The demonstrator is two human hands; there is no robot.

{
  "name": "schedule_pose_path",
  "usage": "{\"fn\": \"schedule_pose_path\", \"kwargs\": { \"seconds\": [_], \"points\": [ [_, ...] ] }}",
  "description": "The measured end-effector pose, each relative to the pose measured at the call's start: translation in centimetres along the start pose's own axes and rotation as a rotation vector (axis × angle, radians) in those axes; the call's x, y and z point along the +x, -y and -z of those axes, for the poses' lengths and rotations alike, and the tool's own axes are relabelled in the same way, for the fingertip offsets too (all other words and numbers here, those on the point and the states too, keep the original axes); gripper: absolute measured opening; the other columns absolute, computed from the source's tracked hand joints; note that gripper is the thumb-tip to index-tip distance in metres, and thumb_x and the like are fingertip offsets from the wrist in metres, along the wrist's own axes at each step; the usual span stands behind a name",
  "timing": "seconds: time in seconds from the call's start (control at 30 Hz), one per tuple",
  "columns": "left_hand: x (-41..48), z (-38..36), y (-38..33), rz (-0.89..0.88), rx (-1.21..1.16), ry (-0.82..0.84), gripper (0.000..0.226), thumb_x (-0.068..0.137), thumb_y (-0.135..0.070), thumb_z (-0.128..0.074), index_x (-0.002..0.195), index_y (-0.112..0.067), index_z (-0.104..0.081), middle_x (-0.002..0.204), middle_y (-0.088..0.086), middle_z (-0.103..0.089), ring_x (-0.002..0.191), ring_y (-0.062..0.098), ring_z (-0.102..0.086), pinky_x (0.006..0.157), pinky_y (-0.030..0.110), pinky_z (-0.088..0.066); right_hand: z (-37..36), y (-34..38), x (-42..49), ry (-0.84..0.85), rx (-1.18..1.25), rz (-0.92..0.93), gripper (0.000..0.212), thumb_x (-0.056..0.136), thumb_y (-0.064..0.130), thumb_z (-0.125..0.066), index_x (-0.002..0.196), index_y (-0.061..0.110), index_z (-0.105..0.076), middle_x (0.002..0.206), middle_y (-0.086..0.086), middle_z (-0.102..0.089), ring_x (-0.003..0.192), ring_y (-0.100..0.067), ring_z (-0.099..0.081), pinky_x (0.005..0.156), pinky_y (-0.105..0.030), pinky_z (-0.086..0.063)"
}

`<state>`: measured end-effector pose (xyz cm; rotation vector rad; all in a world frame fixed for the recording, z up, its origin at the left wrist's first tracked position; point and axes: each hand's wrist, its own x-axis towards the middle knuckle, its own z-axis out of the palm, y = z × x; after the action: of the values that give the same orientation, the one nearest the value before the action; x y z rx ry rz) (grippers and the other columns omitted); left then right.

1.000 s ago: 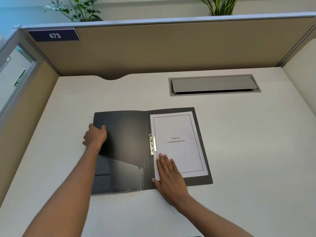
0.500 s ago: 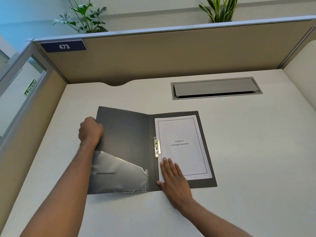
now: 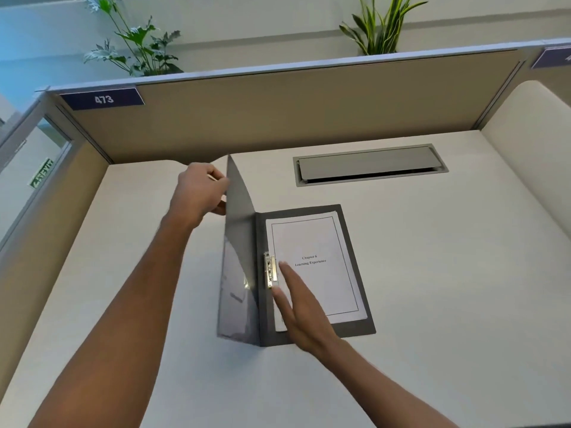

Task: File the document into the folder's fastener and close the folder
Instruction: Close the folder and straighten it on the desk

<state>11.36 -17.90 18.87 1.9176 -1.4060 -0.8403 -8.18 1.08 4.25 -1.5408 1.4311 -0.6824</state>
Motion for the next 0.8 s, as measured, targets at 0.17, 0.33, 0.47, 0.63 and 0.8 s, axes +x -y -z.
{"fn": "schedule_pose_path", "kwargs": {
  "seconds": [0.17,0.33,0.47,0.63,0.8],
  "points": [
    [-1.4,-4.5,-3.3,-0.042,0.029,0.090,0.014,0.096,-0.021,-0.065,0.090,-0.009,-0.068,0.089,0.012,-0.077,0.058,0.024,-0.078,0.068,0.044,-0.068,5.2,9.2,1.3,-0.128,0.282,0.058,0.068,0.096,0.071,-0.038,0.157,0.049,-0.017,0.161,0.024,-0.031,0.134,0.003,-0.047,0.099,-0.009,-0.041],
    [-2.8,-8.2,-5.3,-0.089,0.099,0.143,0.027,0.099,-0.034,-0.066,0.089,-0.010,-0.069,0.083,0.008,-0.076,0.053,0.020,-0.076,0.064,0.040,-0.068,8.0,10.9,2.2,-0.172,-0.040,0.063,0.068,0.100,0.033,-0.062,0.158,0.032,-0.027,0.163,0.007,-0.034,0.143,-0.016,-0.045,0.116,-0.038,-0.042],
    [-3.4,-10.5,-5.1,-0.143,0.188,0.187,0.028,0.105,-0.034,-0.055,0.101,-0.013,-0.073,0.094,0.010,-0.077,0.075,0.027,-0.077,0.076,0.045,-0.066,9.0,8.7,2.2,-0.198,-0.398,0.043,0.066,0.098,-0.001,-0.059,0.157,0.011,-0.033,0.167,-0.003,-0.023,0.145,-0.022,-0.044,0.113,-0.029,-0.041],
    [-4.6,-13.3,-2.1,-0.252,0.375,0.364,0.040,0.105,-0.025,-0.057,0.144,-0.025,-0.060,0.150,0.004,-0.058,0.136,0.026,-0.056,0.112,0.037,-0.043,10.5,4.6,1.8,-0.262,-0.487,-0.003,0.062,0.098,0.001,-0.060,0.154,0.008,-0.035,0.166,-0.003,-0.022,0.146,-0.019,-0.040,0.114,-0.025,-0.038],
    [-6.3,-17.2,1.5,-0.242,0.474,0.569,0.077,0.098,-0.038,-0.067,0.163,-0.039,-0.025,0.175,0.004,-0.010,0.161,0.028,-0.016,0.130,0.046,-0.020,12.2,0.2,1.7,-0.204,-0.502,-0.127,0.071,0.096,0.021,-0.068,0.156,0.009,-0.031,0.167,-0.001,-0.017,0.151,-0.018,-0.032,0.119,-0.029,-0.033]
  ]
}}
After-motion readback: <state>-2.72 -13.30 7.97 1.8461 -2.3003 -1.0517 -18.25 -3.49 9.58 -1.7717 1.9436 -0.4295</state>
